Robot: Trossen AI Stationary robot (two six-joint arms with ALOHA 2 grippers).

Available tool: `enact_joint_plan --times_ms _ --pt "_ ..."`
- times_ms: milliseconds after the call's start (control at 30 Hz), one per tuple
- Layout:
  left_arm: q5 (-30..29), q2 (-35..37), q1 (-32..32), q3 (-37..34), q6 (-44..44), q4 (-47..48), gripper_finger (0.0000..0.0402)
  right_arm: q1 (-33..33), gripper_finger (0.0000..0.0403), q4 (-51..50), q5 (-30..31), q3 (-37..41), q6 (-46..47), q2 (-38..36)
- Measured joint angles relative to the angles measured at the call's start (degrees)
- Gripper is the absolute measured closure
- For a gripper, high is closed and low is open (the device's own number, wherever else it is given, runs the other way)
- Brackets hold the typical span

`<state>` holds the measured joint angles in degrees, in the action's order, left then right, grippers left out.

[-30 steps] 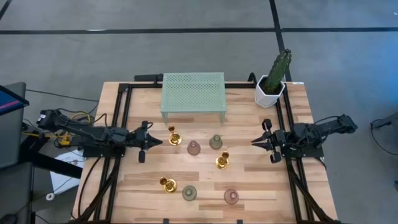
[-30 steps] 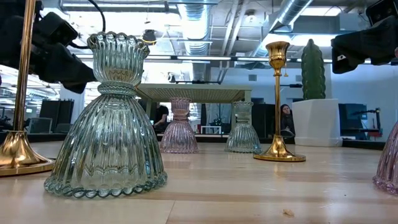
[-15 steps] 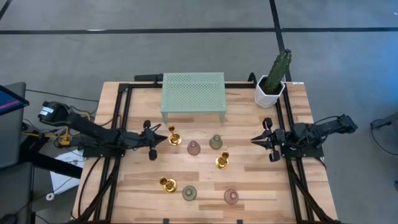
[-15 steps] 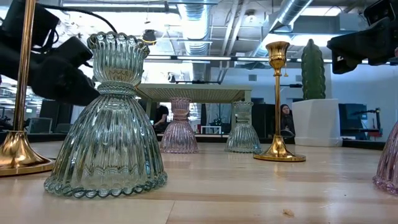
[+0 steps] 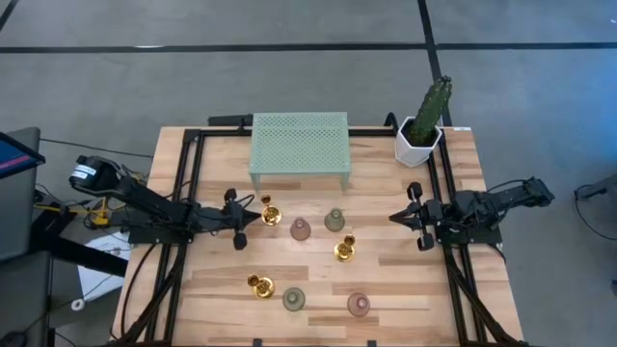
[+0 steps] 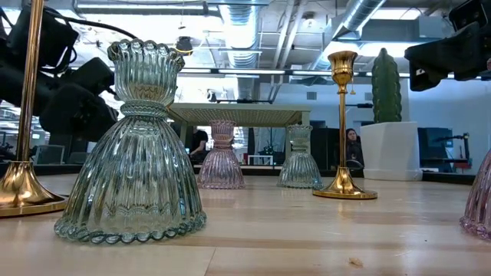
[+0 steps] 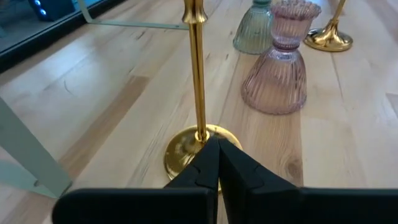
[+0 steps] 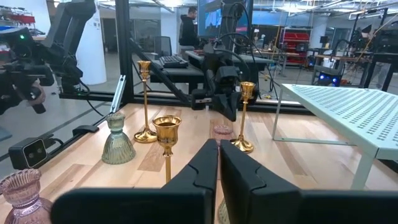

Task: Pick & Place candle stick holders
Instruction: Put the top left gold candle holder on the shelf

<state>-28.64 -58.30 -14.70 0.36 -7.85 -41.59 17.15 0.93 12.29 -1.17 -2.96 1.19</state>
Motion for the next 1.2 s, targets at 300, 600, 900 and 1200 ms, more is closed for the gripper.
enact_joint_plan --times_ms 300,600,900,1200 --pt "-0.1 -1.5 0.2 0.0 -0.2 -6.6 0.0309 0.0 0.0395 0.0 0.0 0.0 0.0 0.0" --pt "0.0 -5.5 3.5 1.4 -2.1 -7.9 0.0229 0.0 0.0395 0.0 0.0 0.0 0.0 0.0" --pt "0.0 -13.4 5.9 5.9 -2.1 -8.7 0.0219 0.0 0.0395 0.0 0.0 0.0 0.0 0.0" --pt "0.0 -17.6 5.8 8.5 -2.1 -9.1 0.0246 0.0 0.0395 0.0 0.0 0.0 0.0 0.0"
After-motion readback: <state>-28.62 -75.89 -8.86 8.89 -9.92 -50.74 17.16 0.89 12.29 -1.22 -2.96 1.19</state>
